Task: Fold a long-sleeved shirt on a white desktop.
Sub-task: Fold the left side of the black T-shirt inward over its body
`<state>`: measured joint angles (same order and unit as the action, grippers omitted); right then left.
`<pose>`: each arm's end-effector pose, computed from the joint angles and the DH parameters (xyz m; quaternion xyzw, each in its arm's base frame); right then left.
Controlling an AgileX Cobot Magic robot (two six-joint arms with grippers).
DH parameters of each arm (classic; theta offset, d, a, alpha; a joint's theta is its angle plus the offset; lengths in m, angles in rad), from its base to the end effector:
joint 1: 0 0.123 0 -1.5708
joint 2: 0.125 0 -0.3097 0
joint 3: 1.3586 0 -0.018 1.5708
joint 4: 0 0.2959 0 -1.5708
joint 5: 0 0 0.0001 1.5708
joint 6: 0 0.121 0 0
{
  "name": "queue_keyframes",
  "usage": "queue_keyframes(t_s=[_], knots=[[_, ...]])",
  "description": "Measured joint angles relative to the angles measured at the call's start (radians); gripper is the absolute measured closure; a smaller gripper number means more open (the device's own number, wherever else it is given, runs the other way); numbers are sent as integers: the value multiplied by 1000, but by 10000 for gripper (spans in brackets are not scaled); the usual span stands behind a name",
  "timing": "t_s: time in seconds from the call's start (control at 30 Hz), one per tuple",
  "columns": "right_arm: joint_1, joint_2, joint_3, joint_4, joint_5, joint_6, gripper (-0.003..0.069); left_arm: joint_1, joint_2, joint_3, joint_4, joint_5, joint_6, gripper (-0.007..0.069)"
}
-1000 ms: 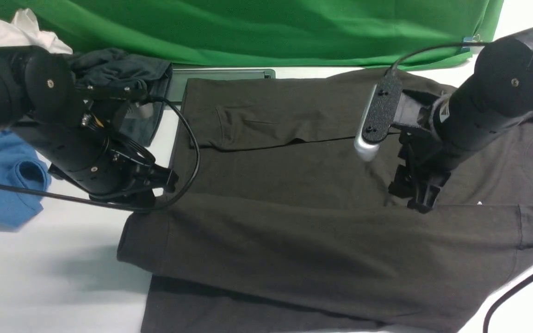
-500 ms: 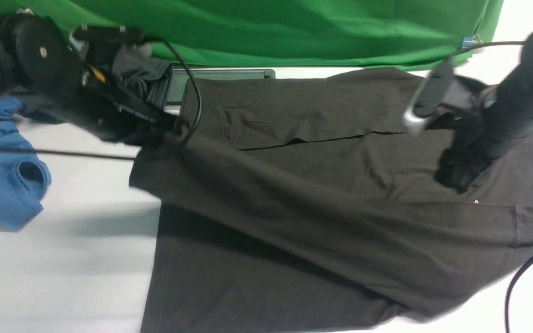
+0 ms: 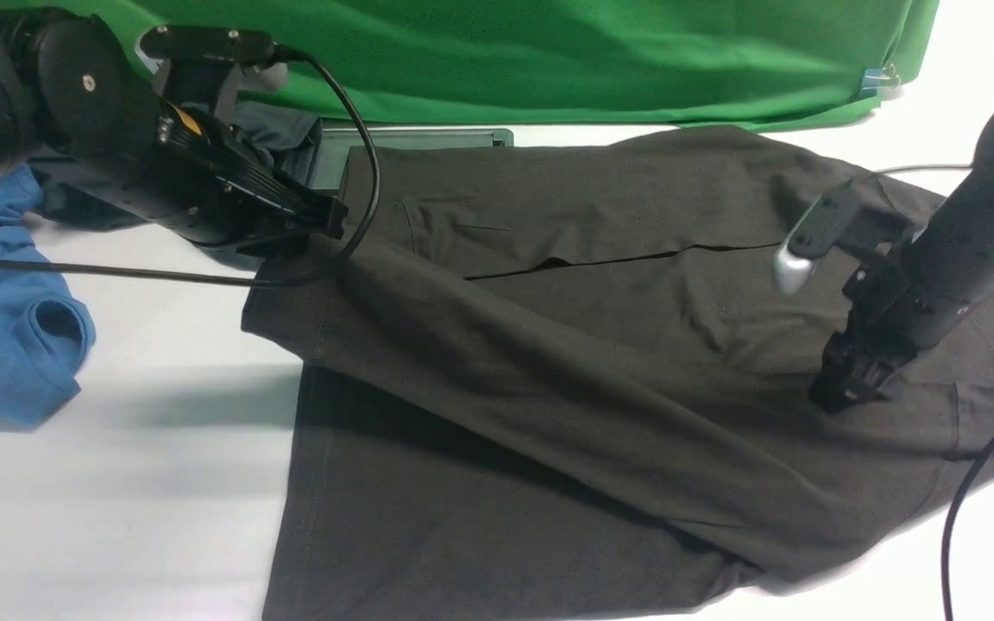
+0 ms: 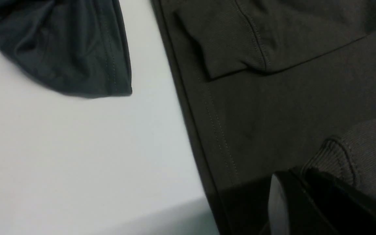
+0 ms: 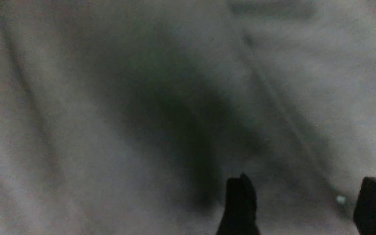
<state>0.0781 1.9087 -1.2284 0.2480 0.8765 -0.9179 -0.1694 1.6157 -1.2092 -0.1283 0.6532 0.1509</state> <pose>0.4044 0.0546 0.1316 -0.4082 0.9061 0.0699 0.0862 0.3998 -0.0779 0.2530 0.1154 0.9473 -0.0550 0.2936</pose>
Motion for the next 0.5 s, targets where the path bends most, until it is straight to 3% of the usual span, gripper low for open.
queue_keyframes(t_s=[0.13,0.27,0.33,0.5], knots=[[3,26,1,1,7,-15,243,0,0,0,-1,1,0,576],[3,26,1,2,23,-22,496,0,0,0,-2,1,0,576],[3,25,1,3,38,-22,585,0,0,0,-2,1,0,576],[3,8,1,3,63,-24,617,0,0,0,-2,1,0,576]])
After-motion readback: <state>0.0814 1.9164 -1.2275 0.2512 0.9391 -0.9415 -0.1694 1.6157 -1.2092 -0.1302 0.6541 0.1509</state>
